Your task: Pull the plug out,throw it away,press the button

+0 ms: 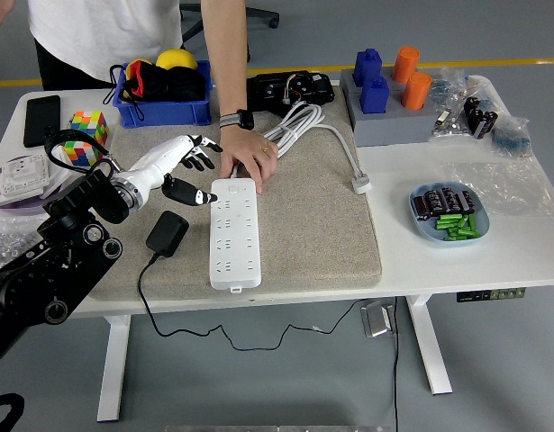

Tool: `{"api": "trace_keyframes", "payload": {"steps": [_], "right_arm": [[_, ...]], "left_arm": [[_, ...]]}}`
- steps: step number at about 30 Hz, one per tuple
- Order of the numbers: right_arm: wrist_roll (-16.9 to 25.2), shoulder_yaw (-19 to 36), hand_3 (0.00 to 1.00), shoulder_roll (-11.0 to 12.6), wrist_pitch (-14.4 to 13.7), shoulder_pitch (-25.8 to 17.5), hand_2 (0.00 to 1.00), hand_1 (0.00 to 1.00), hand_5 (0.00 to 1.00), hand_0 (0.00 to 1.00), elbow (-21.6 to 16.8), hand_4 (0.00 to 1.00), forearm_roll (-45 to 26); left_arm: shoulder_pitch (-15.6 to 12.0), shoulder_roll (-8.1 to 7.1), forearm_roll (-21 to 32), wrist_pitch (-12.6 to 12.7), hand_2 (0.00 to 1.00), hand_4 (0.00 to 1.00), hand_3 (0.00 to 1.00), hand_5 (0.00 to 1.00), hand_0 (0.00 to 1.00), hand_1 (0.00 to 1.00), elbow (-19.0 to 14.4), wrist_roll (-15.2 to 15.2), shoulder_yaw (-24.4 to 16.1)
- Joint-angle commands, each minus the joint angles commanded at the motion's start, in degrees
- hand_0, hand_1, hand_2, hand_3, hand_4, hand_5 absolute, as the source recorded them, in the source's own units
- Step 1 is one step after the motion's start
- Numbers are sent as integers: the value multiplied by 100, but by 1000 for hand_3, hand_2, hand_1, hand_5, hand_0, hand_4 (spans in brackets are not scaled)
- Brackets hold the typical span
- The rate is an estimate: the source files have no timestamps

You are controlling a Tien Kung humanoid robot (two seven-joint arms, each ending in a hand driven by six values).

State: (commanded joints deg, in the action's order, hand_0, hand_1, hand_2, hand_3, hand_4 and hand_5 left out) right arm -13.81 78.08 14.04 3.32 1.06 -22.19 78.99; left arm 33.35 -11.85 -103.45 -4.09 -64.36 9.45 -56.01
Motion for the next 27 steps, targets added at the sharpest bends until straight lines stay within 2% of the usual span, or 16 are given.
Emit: {"api": "trace_keyframes", "payload": {"steps": [5,6,17,27], "right_arm": [[-3,15,723,2,0,-11,710,701,638,749,17,770,1],[-3,21,723,2,-2,-13,710,701,638,749,20,769,2],[-4,3,723,-9,2,3,710,701,636,749,13,768,-6],[-2,-9,724,2,-1,7,710,701,635,749,16,768,-13]], "left_arm": [[295,76,116,-50,160,164,606,2,145,115,309,89,373],[342,88,132,-51,112,57,585,2,88,52,371,98,442],[708,255,339,-80,110,49,582,2,80,46,964,235,1052],[970,422,435,-139,111,26,617,2,74,38,1423,374,1430]]}}
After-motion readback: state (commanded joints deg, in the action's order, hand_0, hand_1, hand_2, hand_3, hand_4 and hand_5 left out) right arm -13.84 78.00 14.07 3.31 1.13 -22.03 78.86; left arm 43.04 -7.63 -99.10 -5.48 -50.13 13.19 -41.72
